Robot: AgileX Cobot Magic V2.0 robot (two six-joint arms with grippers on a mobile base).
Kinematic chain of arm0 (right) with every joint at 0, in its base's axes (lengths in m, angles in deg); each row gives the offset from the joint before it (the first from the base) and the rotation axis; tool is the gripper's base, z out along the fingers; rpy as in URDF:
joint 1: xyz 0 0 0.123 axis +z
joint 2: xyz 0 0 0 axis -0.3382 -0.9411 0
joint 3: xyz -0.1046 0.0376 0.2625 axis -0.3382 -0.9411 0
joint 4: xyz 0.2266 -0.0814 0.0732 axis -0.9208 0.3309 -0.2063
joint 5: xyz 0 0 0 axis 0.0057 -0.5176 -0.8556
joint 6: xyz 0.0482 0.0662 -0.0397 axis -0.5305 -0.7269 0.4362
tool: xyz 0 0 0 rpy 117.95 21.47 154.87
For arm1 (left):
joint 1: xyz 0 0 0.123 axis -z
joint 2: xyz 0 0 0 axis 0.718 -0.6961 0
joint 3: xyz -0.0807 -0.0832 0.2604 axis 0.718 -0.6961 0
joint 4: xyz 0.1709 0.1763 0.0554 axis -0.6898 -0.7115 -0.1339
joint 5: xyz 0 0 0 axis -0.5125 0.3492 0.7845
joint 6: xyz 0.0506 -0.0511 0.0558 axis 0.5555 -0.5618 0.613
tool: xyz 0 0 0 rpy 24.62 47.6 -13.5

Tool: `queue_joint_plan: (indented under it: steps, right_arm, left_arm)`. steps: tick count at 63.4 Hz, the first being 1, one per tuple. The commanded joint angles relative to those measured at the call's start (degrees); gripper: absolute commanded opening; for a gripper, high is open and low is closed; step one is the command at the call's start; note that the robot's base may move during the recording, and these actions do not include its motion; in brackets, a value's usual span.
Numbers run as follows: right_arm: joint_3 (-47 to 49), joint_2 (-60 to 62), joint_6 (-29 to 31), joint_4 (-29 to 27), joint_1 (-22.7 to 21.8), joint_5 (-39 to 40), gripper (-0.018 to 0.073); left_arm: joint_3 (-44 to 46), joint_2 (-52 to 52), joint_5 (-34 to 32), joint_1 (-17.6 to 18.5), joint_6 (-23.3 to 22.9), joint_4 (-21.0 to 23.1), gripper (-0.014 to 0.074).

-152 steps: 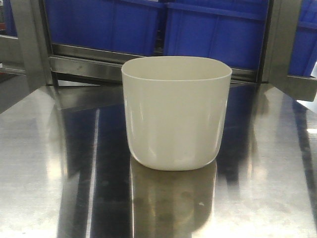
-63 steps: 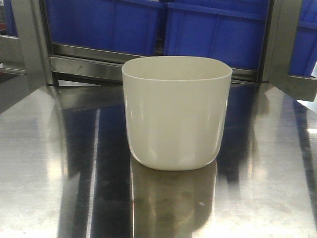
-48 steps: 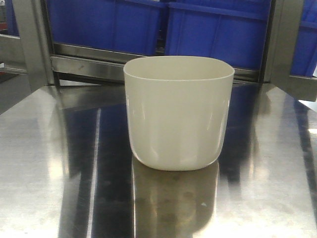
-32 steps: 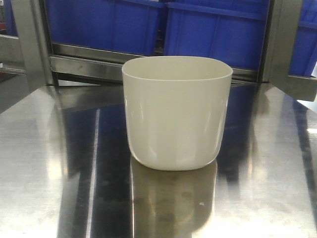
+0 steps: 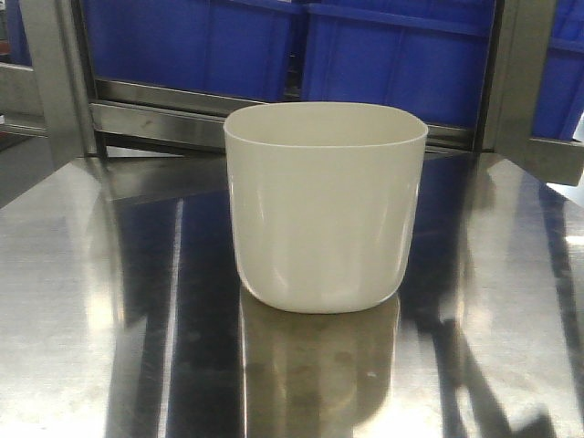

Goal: Move white bin to right shelf second layer
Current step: 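Close the right gripper on the rim of the white bin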

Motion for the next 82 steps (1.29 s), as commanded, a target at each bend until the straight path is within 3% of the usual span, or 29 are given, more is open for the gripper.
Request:
queue_joint_plan:
  steps: [1,13,17,26,29,47,65,82]
  right_arm:
    - [8.67,-2.94,0.18,-0.04,1.82,-4.96,0.0055]
    - [15.49,-9.07,1.48,-0.04,6.54,-16.63,0.0087]
    - [15.56,-9.95,3.65,-0.04,7.82,-17.77,0.0187]
    - [15.56,-10.86,4.06,-0.13,10.02,-18.11,0.0562]
    - [15.56,-11.04,4.06,-0.13,10.55,-18.11,0.0615]
    - [15.56,-12.79,4.06,-3.27,12.02,-19.87,0.0622]
    - [15.56,-15.02,4.06,-3.51,12.06,-26.16,0.0622]
    - [15.56,-17.53,3.99,-3.76,12.06,-26.51,0.0622]
  left_arm:
    - [-1.90,0.97,-5.15,0.18,-0.43,0.44,0.0085]
    - [-1.90,0.97,-5.15,0.18,-0.43,0.44,0.0085]
    - [-1.90,0.97,-5.15,0.18,-0.43,0.44,0.0085]
    - [-1.90,0.97,-5.15,0.18,-0.43,0.44,0.0085]
    - [-1.90,0.97,-5.15,0.18,-0.43,0.44,0.0085]
    - [-1.90,0.97,-5.15,0.18,-0.43,0.44,0.0085]
    - [-1.90,0.97,-5.15,0.18,-0.43,0.44,0.0085]
    - [-1.90,0.97,-5.15,0.18,-0.43,0.44,0.0085]
